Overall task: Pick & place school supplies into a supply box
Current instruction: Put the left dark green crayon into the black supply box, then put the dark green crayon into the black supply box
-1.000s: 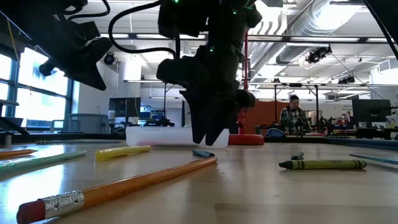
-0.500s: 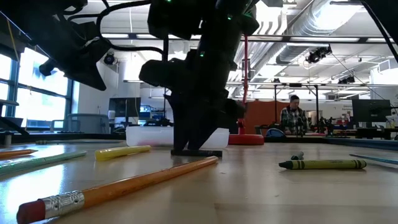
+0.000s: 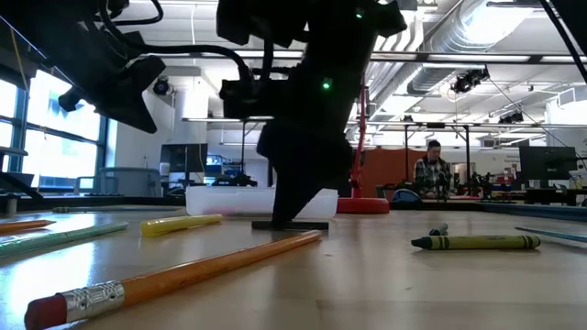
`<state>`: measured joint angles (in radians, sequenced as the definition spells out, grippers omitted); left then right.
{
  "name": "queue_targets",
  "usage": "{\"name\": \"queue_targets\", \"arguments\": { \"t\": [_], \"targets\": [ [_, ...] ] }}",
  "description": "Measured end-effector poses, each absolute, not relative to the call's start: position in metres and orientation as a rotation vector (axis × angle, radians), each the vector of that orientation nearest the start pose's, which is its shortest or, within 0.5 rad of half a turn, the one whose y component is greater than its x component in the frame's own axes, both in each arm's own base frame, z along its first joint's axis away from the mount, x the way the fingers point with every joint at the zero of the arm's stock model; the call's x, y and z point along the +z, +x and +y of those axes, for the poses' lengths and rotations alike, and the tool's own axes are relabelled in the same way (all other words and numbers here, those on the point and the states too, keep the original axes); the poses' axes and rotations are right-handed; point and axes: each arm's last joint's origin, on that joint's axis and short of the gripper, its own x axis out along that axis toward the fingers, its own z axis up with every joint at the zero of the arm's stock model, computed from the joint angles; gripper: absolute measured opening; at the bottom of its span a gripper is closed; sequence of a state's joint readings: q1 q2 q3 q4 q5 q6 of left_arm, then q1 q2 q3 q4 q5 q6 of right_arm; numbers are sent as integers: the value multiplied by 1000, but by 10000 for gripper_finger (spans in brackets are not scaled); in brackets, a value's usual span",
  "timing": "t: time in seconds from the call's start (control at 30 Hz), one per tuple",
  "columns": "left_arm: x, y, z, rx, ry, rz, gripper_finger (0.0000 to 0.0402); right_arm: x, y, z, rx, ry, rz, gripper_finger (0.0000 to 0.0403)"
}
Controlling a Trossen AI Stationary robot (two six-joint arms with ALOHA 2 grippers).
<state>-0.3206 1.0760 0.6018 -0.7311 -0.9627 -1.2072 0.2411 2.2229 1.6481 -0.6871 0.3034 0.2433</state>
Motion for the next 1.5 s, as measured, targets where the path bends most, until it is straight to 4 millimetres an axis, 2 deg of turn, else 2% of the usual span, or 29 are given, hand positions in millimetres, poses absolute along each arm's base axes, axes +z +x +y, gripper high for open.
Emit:
{"name": "queue_targets", "arguments": {
  "t": [0.1, 0.2, 0.3, 0.37, 0.43, 0.5, 0.63, 0.73, 0.93, 1.13, 1.33, 1.43, 1.5],
  "targets": [
    [199, 169, -31, 998, -349, 479, 31, 155, 439, 94, -151, -150, 1175, 13],
    [199, 169, -31, 997, -351, 479, 31, 193, 444, 81, -159, -200, 1068, 21],
    [199, 169, -31, 997, -351, 480, 31, 220, 449, 54, -194, -286, 971, 16],
    [199, 169, -31, 997, -351, 480, 31, 227, 453, 30, -205, -338, 937, 8],
    [199, 169, -31, 997, -352, 479, 31, 231, 457, 5, -147, -360, 913, 4],
    [199, 169, -31, 996, -354, 478, 31, 233, 459, -19, -54, -298, 879, 6],
    [199, 169, -31, 996, -353, 478, 31, 211, 456, -53, 24, -137, 874, 11],
    [199, 169, -31, 998, -350, 481, 31, 192, 448, -68, -15, -149, 908, 9],
    [199, 169, -31, 1003, -340, 474, 31, 157, 430, -77, -1, -144, 972, 8],
    [199, 169, -31, 1008, -337, 463, 31, 153, 428, -77, -36, -165, 979, 35],
    [199, 169, -31, 1008, -338, 462, 31, 172, 436, -77, -79, -194, 969, 68],
    [199, 169, -31, 1009, -338, 462, 31, 191, 433, -68, -46, -204, 1045, 80],
    [199, 169, -31, 1009, -337, 463, 31, 211, 426, -56, -6, -205, 1094, 85]
  ]
}}
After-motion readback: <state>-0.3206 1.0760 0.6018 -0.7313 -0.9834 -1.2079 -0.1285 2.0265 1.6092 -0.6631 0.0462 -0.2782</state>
